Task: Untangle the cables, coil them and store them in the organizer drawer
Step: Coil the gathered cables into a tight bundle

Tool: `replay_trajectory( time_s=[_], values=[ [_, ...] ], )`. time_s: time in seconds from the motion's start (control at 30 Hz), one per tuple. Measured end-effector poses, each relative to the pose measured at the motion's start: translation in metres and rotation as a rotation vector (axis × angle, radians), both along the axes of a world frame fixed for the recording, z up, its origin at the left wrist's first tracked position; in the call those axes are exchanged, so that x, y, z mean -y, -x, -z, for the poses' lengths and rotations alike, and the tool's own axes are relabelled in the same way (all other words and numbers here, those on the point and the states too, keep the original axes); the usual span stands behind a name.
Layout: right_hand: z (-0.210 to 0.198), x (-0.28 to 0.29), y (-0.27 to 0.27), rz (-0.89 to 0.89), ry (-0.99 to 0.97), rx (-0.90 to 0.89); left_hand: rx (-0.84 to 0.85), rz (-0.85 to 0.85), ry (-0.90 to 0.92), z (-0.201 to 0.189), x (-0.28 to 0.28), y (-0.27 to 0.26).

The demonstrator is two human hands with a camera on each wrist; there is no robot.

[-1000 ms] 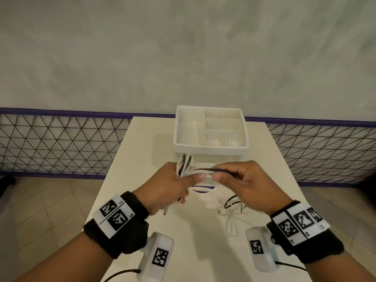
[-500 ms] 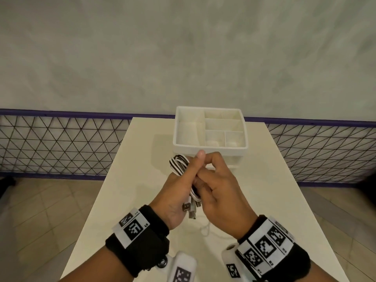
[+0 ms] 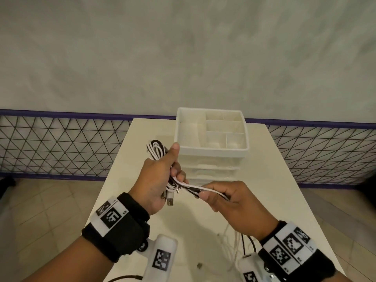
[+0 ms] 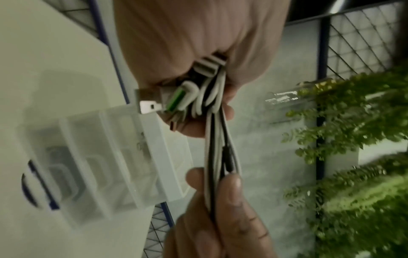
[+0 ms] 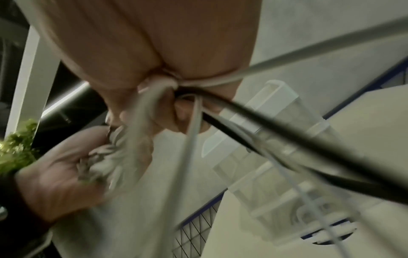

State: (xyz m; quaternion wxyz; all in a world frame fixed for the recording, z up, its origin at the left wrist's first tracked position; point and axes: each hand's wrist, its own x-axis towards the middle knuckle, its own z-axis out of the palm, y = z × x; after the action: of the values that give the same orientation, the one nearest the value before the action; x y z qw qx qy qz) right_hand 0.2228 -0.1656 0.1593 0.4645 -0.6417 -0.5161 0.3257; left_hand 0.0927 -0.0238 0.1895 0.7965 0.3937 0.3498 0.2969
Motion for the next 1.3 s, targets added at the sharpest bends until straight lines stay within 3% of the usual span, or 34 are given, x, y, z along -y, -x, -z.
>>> replay_trajectory(
  time_s=[0.1,0.27,0.37,0.47,0.57,0.67,0.83,0.97,1.03,1.13,1.3],
  values=[
    [-0.011,0.002,-0.006,-0.075,0.021,-0.001,-0.140,0.151,-0.226,-0.002,-0.004,0.003],
    [-0.028,-0.002,-0.005,-0.192,0.098,0.115,-0.485,0.663,-0.636,-0.010,-0.004,0.006],
    [-0.034,-0.007,-0.007,-0.269,0.185,0.165,-0.416,0.897,-0.721,-0.014,0.007,0.007],
    [-0.032,-0.015,-0.007,-0.283,0.242,0.281,-0.273,1.036,-0.575,-0.008,0.015,0.010],
    [-0.031,-0.018,-0.008,-0.282,0.283,0.287,-0.367,0.961,-0.561,0.001,0.023,0.011],
    [-0.038,-0.018,-0.017,-0.267,0.267,0.179,-0.433,0.868,-0.542,0.006,0.022,0.012],
    [-0.049,-0.007,-0.052,-0.112,0.231,-0.031,-0.297,0.612,-0.451,0.003,0.007,0.026],
    [-0.035,-0.005,-0.054,0.104,-0.013,-0.087,-0.228,0.389,-0.383,0.011,-0.004,0.027],
    [-0.030,-0.010,-0.030,0.180,-0.170,-0.039,-0.191,0.351,-0.361,0.011,0.003,0.018],
    [-0.020,-0.019,0.011,0.154,-0.344,0.146,-0.048,0.293,-0.272,0.011,0.021,0.004],
    [0.000,-0.021,0.030,0.079,-0.322,0.465,-0.032,0.170,-0.243,0.010,0.034,-0.002]
  ],
)
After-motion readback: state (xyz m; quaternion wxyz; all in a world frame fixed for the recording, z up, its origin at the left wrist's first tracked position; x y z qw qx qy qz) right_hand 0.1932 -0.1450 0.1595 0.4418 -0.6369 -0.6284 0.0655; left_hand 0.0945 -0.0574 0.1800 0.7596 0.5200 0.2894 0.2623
